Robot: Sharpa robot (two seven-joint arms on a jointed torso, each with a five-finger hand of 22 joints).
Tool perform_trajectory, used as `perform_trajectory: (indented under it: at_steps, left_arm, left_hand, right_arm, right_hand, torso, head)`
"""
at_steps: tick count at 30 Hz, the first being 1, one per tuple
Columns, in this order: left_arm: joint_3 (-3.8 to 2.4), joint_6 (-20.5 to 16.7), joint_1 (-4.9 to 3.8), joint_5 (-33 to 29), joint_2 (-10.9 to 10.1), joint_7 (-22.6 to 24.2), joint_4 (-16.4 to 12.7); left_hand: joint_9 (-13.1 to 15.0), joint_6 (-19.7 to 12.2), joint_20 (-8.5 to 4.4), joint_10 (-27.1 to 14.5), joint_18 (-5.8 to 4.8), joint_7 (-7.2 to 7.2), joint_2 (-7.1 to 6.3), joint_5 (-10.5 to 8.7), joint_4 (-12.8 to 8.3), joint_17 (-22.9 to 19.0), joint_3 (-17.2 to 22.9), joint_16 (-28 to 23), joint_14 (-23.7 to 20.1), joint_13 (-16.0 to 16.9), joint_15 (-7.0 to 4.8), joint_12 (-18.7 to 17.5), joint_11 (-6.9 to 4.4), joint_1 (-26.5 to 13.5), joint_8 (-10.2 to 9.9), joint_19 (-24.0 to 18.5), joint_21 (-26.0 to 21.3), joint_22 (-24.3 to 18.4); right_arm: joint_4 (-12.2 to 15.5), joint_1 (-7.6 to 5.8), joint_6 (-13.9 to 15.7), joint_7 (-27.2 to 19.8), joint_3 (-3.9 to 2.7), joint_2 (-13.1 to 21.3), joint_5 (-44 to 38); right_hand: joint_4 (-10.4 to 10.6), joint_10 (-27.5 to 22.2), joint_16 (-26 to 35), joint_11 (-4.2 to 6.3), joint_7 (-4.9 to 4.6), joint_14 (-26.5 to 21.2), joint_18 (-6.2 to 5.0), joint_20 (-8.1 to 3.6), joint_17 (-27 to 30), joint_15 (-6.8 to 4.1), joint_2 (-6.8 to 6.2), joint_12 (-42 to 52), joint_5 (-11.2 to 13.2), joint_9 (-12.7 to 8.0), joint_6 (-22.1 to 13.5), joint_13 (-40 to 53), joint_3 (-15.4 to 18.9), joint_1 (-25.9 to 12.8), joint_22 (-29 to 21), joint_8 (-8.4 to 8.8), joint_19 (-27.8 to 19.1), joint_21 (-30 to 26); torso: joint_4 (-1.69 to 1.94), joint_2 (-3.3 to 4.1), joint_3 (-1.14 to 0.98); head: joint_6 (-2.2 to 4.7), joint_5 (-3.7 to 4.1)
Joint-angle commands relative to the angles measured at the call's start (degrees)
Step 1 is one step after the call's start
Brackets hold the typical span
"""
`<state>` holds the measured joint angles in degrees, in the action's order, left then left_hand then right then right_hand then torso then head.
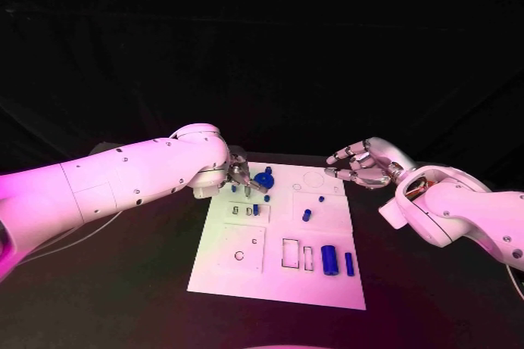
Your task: Assemble the parts on the task board
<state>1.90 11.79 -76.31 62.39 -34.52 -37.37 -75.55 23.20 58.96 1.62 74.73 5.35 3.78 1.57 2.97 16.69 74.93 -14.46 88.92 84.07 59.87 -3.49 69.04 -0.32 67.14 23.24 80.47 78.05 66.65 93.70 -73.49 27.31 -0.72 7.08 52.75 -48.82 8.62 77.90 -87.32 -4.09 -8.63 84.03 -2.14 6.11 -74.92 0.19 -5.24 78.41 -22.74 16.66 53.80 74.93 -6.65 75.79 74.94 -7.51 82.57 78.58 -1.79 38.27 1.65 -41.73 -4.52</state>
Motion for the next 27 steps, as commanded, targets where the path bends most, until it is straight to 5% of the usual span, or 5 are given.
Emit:
perform_trajectory:
  at_steps: [1, 10, 27]
  left_arm:
    - [0.05, 3.1, 0.24, 0.9, 0.7, -0.9, 0.7]
    - [0.11, 5.4, 0.71, 0.9, 2.1, -0.9, 2.1]
    - [0.07, 6.9, 1.95, 0.9, 2.7, -0.8, 3.3]
  left_hand:
    - [0.2, -0.4, -0.02, -0.6, -0.91, 0.07, -0.25, -0.11, 0.0, 13.3, 0.3, -0.2, 5.3, -0.1, -0.29, -0.4, 0.05, -0.4, 0.3, -0.3, 0.4, 0.1]
    - [0.9, -0.9, 0.09, -0.9, -0.88, 0.18, -0.21, -0.11, -0.1, 12.9, 0.7, -0.5, 5.1, -0.3, -0.17, -0.6, 0.16, -0.1, 0.5, -0.5, 0.4, 0.1]
    - [1.8, -1.4, 0.22, -1.2, -0.88, 0.27, 0.29, -0.11, -0.2, 12.8, 1.2, -0.6, 5.1, -0.3, -0.07, -0.6, 0.26, 0.5, 0.9, -0.6, 0.6, 0.3]
  right_arm:
    - [-0.1, 0.03, -0.6, 0.5, -0.02, -0.1, -0.6]
    - [-0.3, 0.03, -0.9, 0.7, -0.01, -0.2, -0.6]
    - [-0.4, 0.14, -0.7, 0.8, 0.00, -0.4, -0.7]
  right_hand:
    - [0.2, -0.1, 0.3, 0.12, -0.08, 4.7, -0.97, -0.04, -10.1, -0.36, 0.16, -0.2, -0.3, -0.1, 0.4, 1.3, 0.3, -0.6, 6.4, -0.36, -0.4, -0.3]
    - [0.3, -0.3, 0.4, 0.13, -0.07, 4.7, -1.03, -0.06, -10.0, -0.39, 0.19, -0.4, -0.4, -0.1, 0.3, 1.2, 0.4, -0.8, 6.2, -0.39, -0.6, -0.5]
    - [0.4, -0.3, 0.4, 0.15, -0.06, 4.7, -1.01, -0.09, -10.1, -0.40, 0.25, -0.4, -0.6, -0.1, 0.2, 1.1, 0.5, -0.9, 6.3, -0.40, -0.5, -0.5]
  torso:
    - [0.09, 0.03, 0.01]
    - [-0.10, 0.07, 0.01]
    - [0.10, -0.01, -0.05]
  head:
    - [-0.18, 0.02]
    - [-0.51, -0.31]
    - [-0.93, -0.12]
